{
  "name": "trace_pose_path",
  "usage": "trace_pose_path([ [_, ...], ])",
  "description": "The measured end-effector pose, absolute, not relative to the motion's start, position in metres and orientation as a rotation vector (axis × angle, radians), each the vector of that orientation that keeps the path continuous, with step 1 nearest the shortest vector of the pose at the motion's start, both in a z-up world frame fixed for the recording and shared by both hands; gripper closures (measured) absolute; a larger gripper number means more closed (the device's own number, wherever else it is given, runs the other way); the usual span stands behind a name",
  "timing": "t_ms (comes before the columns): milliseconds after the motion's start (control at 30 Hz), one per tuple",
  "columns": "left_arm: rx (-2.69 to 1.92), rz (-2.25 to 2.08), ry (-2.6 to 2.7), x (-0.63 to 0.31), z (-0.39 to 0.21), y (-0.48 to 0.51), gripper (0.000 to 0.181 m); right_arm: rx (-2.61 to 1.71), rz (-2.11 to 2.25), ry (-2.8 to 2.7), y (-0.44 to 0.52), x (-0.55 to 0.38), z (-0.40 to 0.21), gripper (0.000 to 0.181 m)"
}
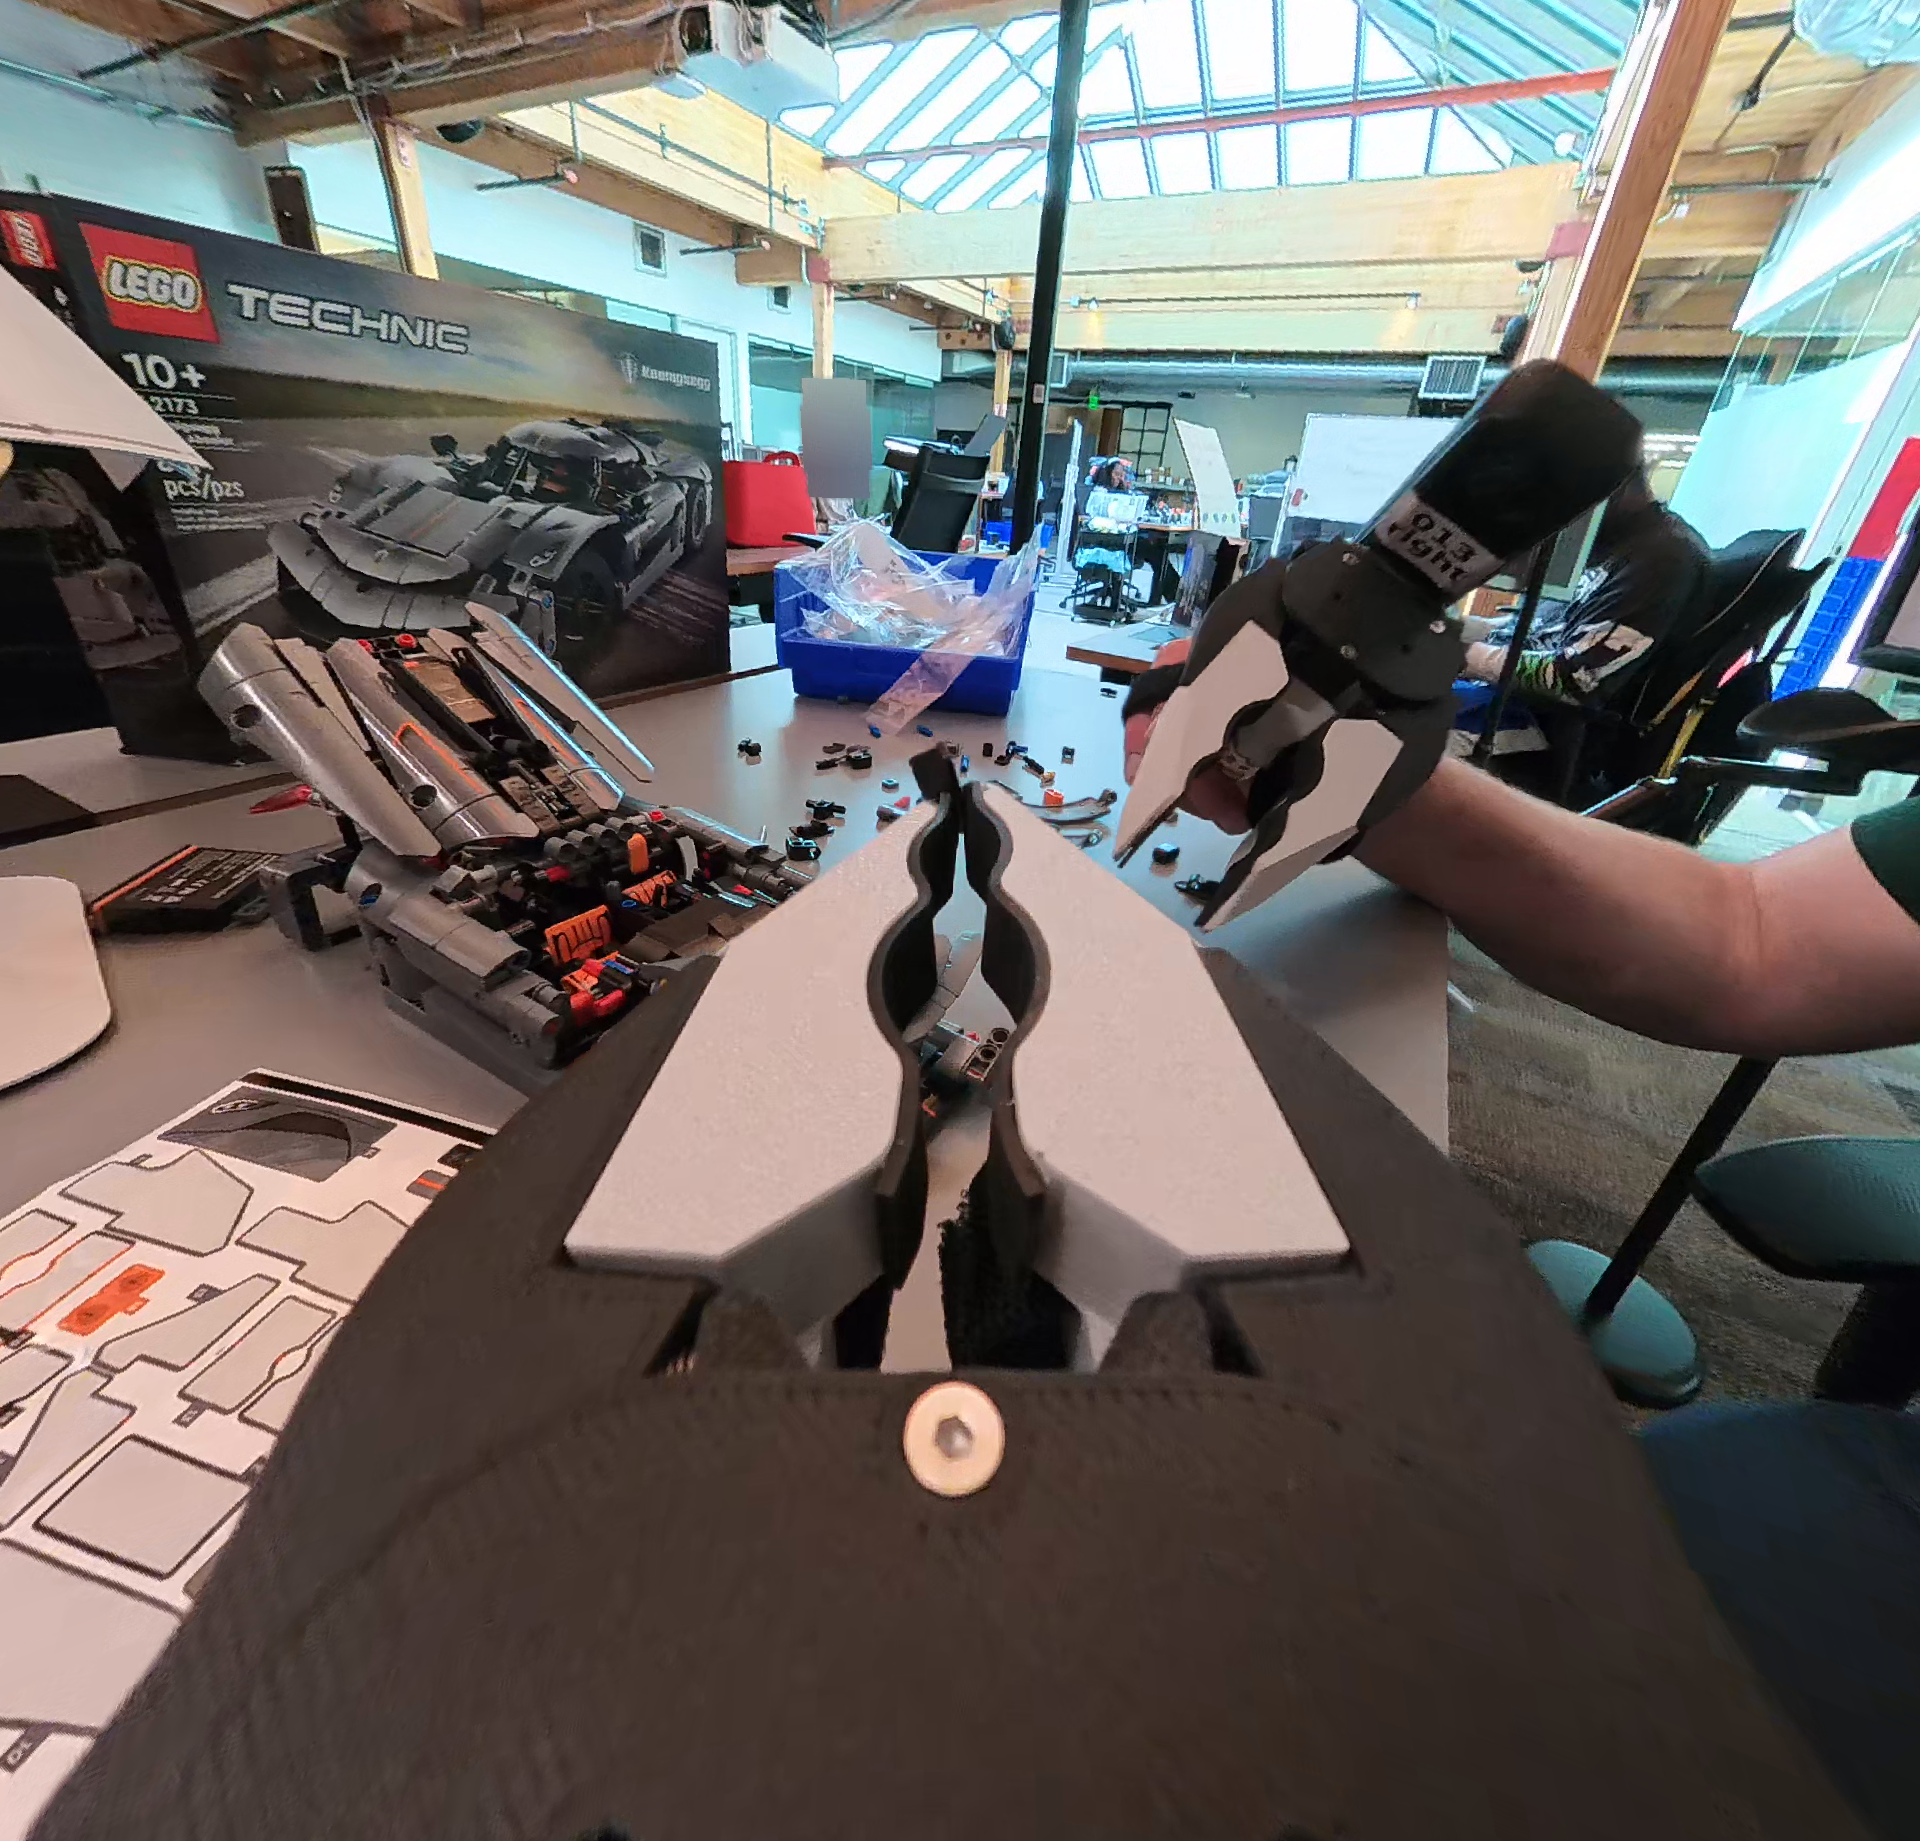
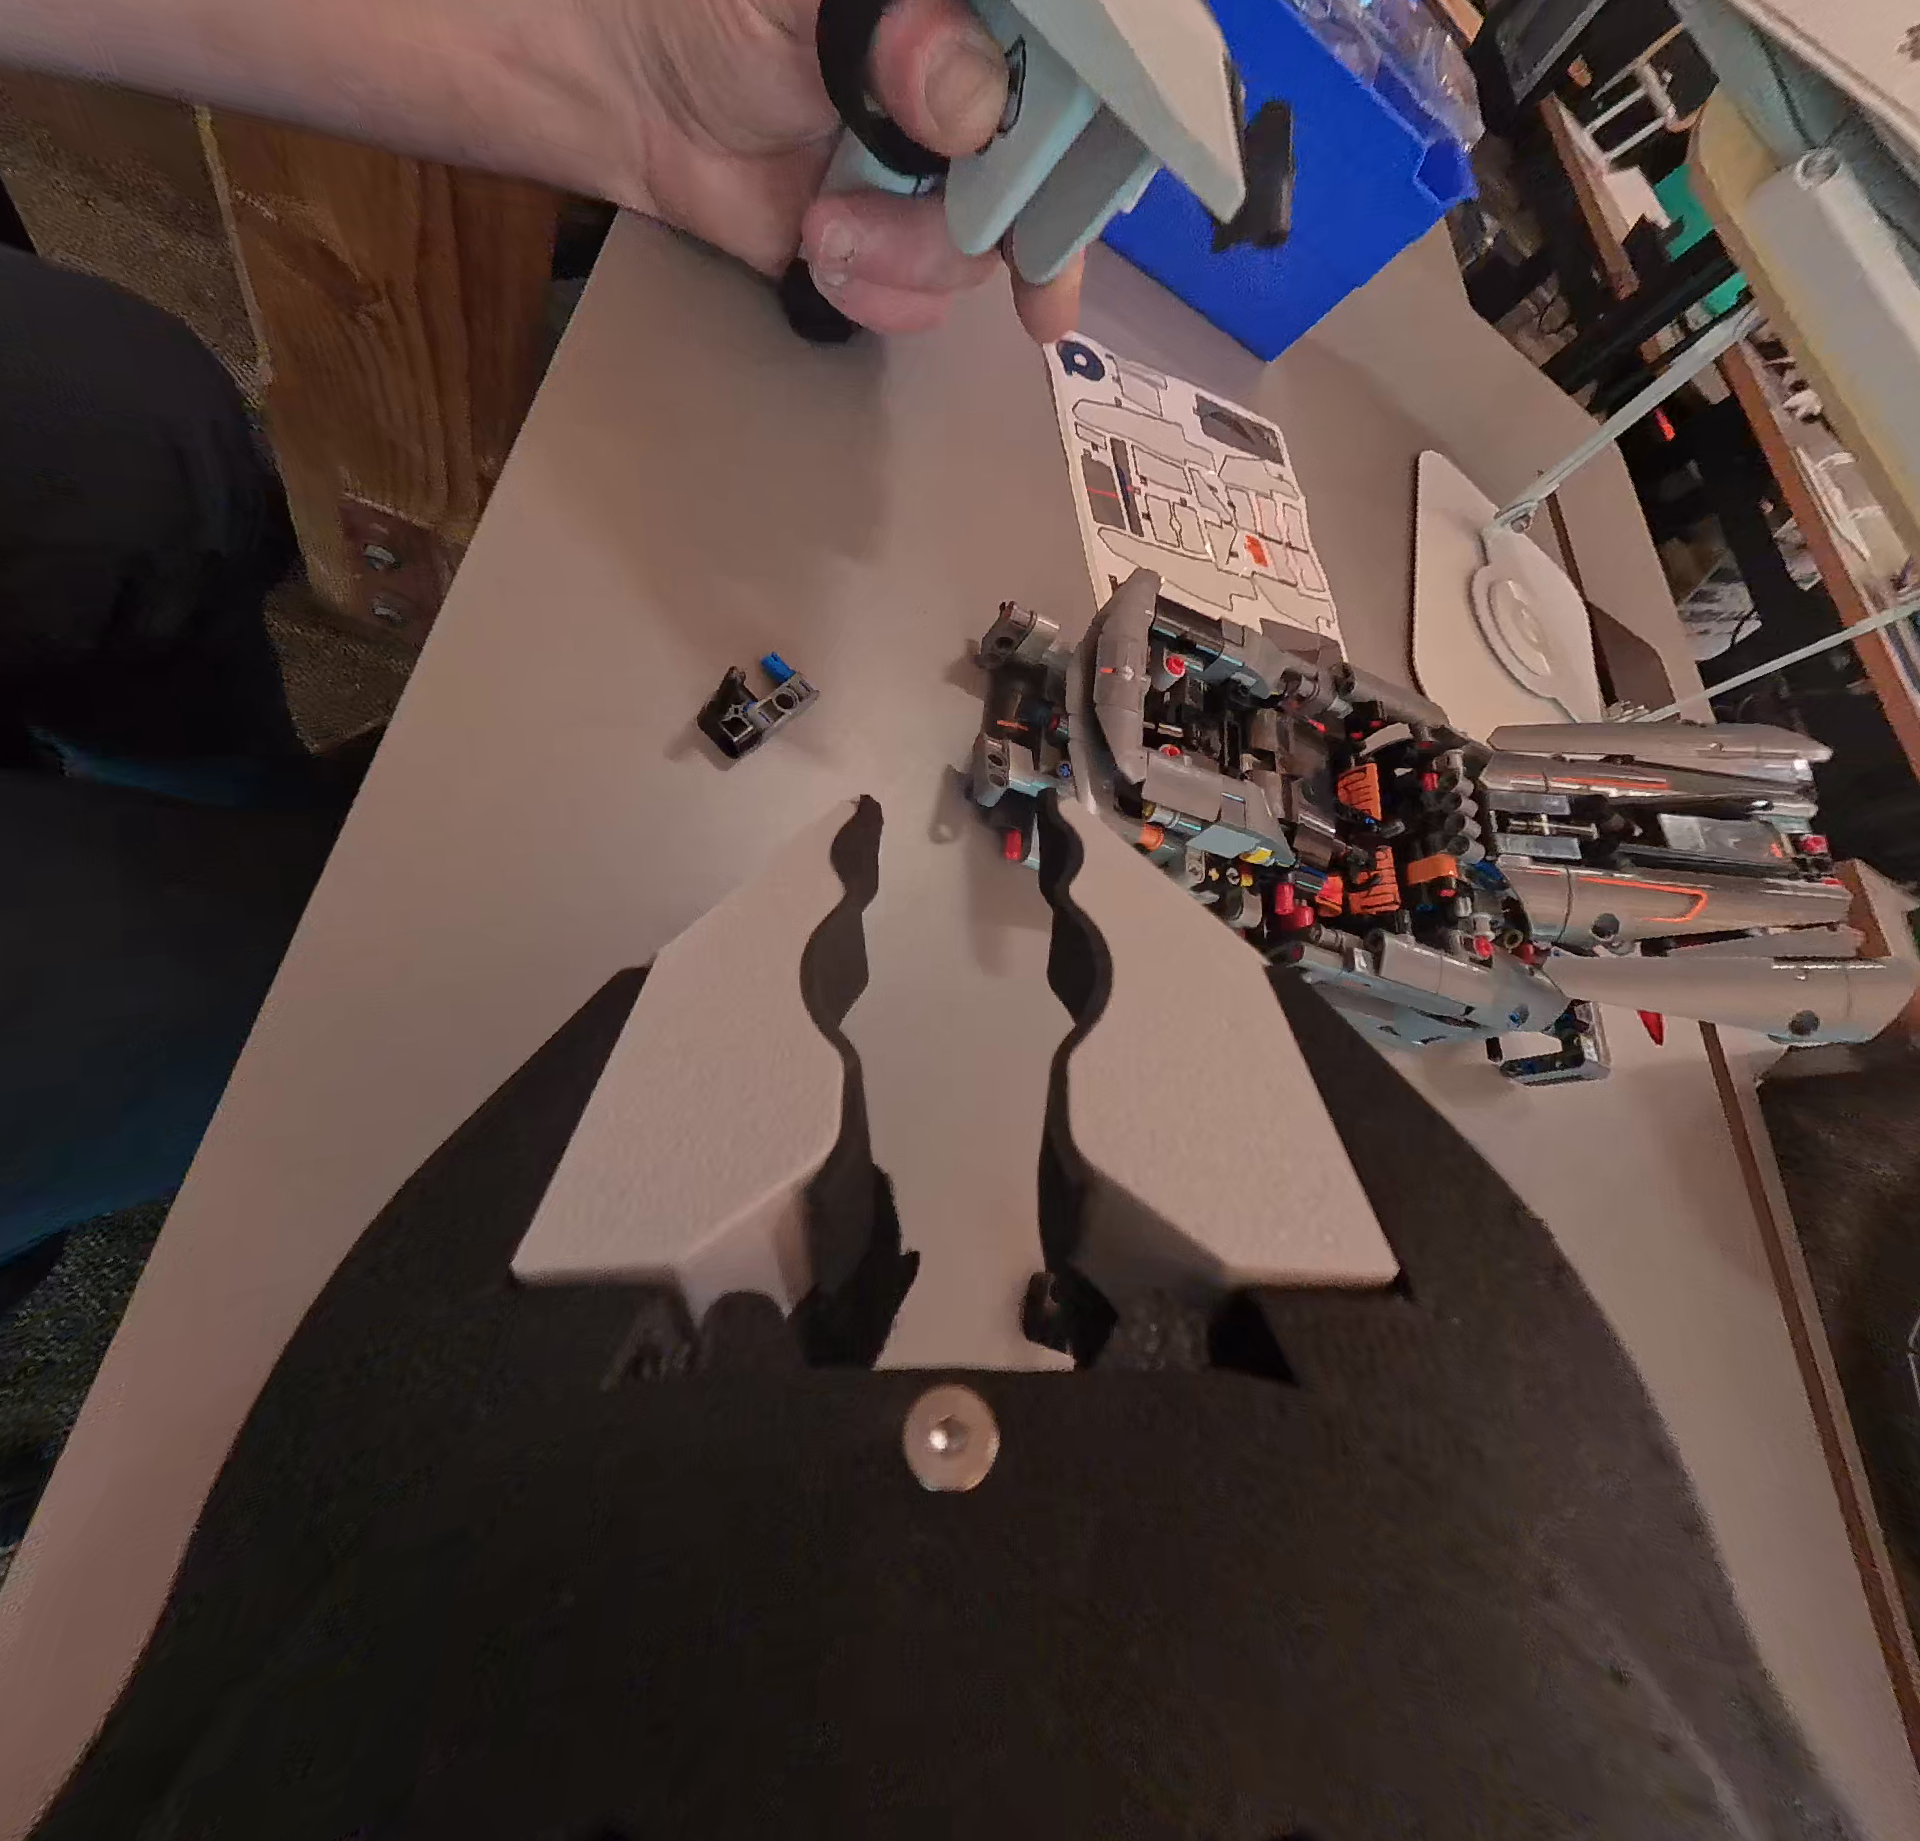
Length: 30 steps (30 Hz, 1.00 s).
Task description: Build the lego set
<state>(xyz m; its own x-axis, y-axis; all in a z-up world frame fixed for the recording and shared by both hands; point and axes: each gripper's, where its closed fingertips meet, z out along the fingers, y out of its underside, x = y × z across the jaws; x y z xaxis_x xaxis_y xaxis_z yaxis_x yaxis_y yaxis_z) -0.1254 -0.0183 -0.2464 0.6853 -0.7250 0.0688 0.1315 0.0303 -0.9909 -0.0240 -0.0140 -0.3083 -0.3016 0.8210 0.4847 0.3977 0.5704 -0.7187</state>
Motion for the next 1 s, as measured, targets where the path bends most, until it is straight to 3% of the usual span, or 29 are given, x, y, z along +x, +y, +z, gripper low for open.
trace_pose_path([
  [567,-1.193,-0.648,0.439,-0.161,-0.218,-0.103,0.181,-1.05,0.755,-1.828,0.0,-0.018,-0.304,0.147],
  [1000,-1.909,-0.196,0.618,-0.162,-0.327,-0.058,0.181,-1.132,0.632,-1.904,0.01,-0.021,-0.329,0.14],
])
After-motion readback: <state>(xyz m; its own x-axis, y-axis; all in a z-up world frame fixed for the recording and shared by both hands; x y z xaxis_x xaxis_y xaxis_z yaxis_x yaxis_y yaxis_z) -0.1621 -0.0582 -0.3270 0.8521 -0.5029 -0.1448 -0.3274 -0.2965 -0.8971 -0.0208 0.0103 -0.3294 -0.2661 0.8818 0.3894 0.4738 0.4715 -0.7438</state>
